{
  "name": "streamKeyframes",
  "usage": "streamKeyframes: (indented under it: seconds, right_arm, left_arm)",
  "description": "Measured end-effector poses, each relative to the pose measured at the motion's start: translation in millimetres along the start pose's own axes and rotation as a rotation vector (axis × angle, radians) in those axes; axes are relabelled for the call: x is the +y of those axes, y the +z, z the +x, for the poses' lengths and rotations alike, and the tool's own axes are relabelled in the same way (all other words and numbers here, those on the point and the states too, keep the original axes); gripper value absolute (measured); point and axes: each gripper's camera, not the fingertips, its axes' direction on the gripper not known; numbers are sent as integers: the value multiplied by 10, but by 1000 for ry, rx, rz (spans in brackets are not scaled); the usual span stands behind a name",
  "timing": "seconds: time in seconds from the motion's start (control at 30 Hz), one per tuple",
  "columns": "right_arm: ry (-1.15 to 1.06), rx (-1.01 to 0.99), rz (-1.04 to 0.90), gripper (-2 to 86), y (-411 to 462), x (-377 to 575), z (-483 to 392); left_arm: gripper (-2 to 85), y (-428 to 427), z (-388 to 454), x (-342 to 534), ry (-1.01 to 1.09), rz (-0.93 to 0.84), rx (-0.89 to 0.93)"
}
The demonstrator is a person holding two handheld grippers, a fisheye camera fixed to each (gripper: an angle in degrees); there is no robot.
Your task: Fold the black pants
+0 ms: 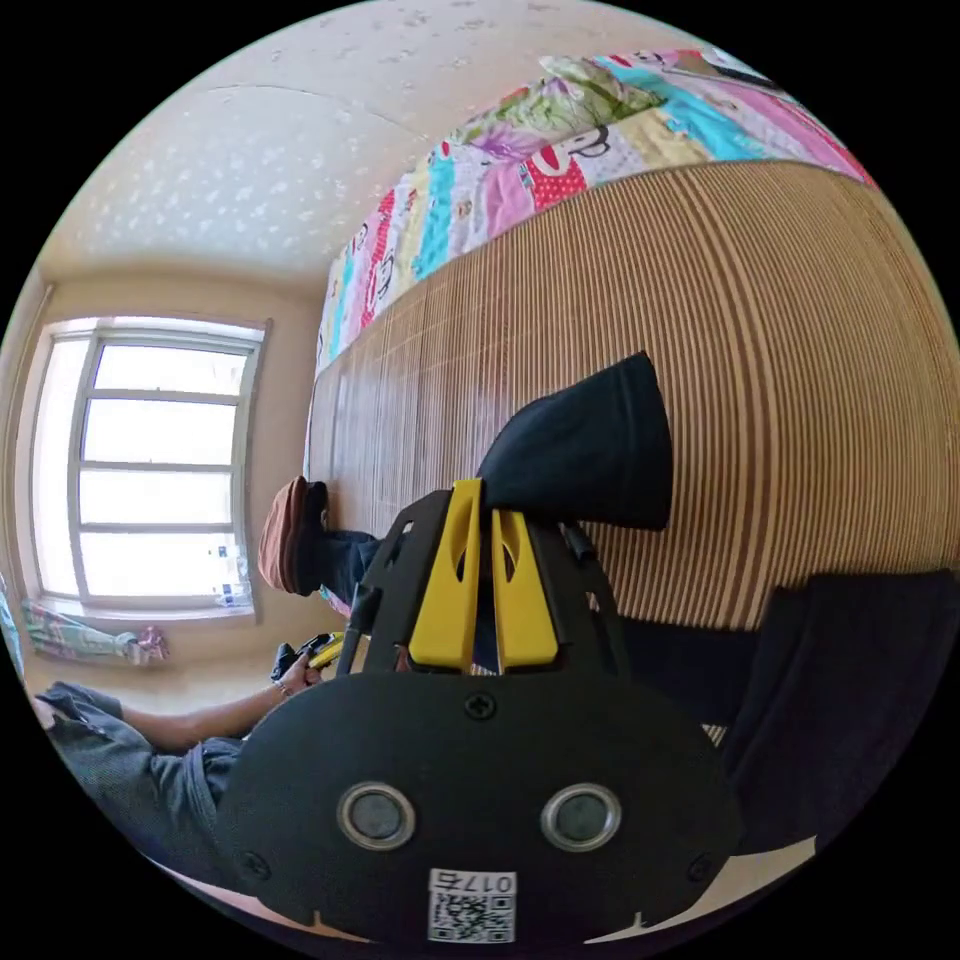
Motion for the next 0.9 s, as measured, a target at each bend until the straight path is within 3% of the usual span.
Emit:
streamKeyframes:
  seconds: [0.17,0.27,0.33,0.4,0.53,0.7,0.9]
  right_arm:
    - [34,136,32,13,-150,830,378]
    - [341,172,-10,30,59,1277,1151]
    - [657,35,-71,44,223,1731,1741]
    - [764,-48,37,38,191,2049,1838]
    - [765,-256,219,13,198,2560,1742]
    - [814,-243,138,5,322,3212,1569]
    - [998,-294,303,3,291,4286,1370]
  left_arm:
    - [82,-160,73,-201,55,-21,9]
    - [93,-210,92,-357,93,-46,26]
    - [106,-243,95,-508,122,-68,26]
    - [117,-278,94,-648,145,-80,16]
    - [141,-400,30,-1046,177,-88,-11]
    - [153,-526,-158,-1586,153,-62,6]
    - [155,-549,-520,-2106,53,73,201]
